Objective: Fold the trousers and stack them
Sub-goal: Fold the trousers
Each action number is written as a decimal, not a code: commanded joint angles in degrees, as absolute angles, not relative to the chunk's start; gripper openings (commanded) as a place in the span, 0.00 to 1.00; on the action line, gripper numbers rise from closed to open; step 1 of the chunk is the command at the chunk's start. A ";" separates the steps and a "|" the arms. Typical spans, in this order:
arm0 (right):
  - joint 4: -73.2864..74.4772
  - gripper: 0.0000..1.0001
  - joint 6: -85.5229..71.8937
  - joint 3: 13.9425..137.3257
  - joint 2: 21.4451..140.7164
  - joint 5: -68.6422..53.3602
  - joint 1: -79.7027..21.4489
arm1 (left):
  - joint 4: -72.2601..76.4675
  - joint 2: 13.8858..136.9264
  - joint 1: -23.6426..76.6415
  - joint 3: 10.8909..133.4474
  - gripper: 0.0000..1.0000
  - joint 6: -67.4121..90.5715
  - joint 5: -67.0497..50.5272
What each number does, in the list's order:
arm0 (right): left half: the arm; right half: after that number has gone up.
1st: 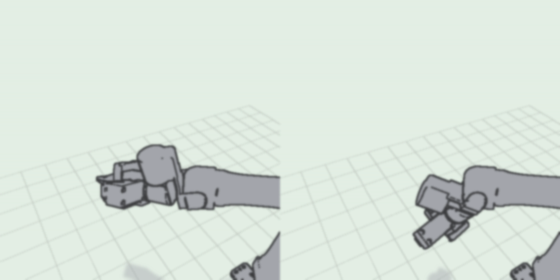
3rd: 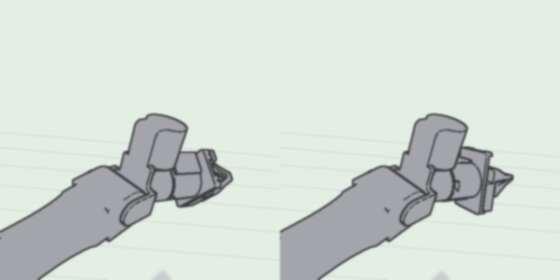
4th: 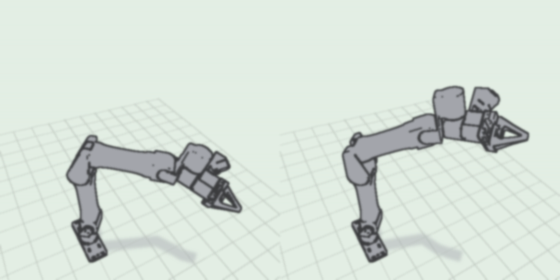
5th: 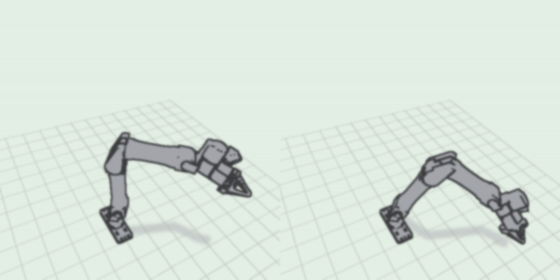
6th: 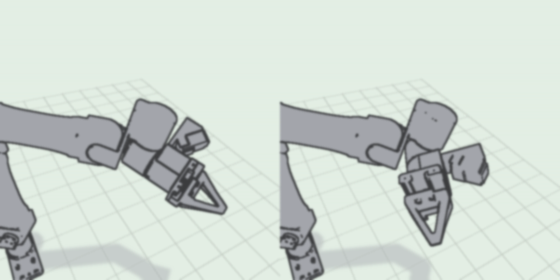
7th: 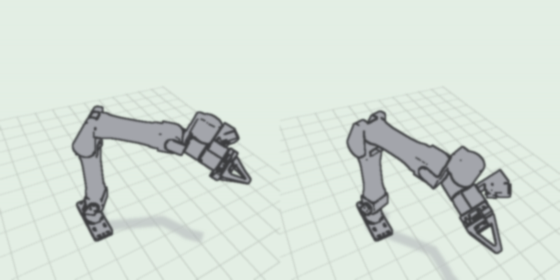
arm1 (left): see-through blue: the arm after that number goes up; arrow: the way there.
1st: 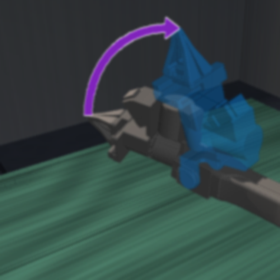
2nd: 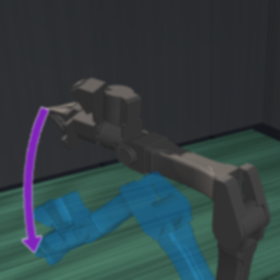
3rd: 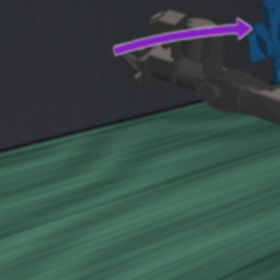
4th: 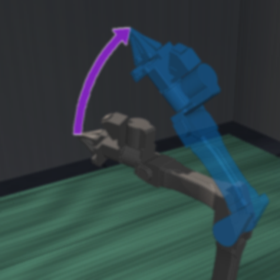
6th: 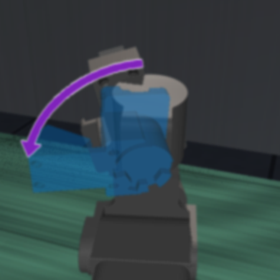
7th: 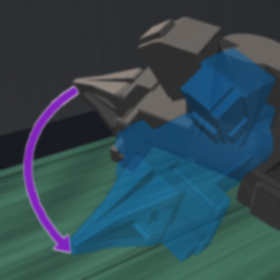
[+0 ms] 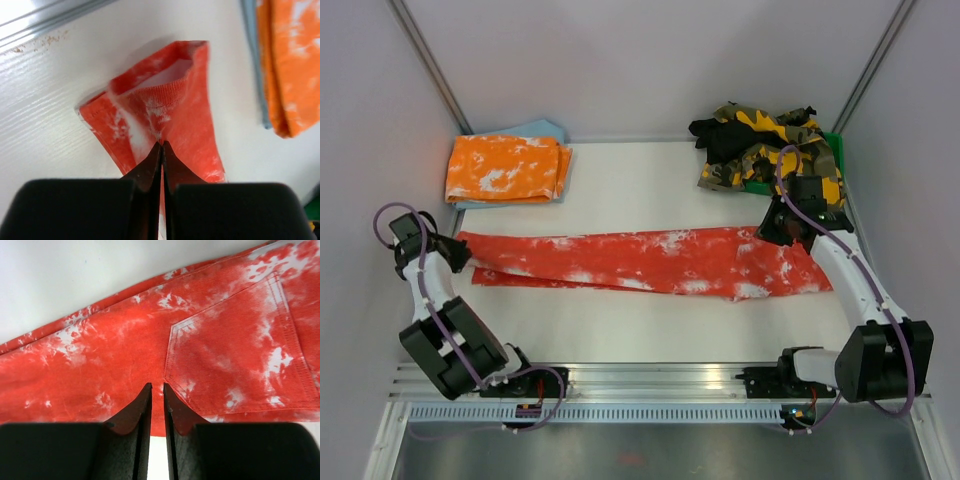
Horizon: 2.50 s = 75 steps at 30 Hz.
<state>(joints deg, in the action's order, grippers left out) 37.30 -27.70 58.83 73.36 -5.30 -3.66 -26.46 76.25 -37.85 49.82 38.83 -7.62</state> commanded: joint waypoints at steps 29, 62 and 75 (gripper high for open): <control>31.38 0.39 -27.33 57.39 73.47 0.53 3.39 | -30.94 82.17 -29.36 57.48 0.70 32.08 -2.20; 25.22 0.30 -24.52 53.96 81.58 -3.07 14.06 | -27.34 89.67 -17.14 60.82 0.04 32.00 -0.07; 34.19 0.98 -24.78 62.23 68.12 -1.40 14.33 | -34.62 64.87 -16.70 58.81 1.00 31.36 -1.32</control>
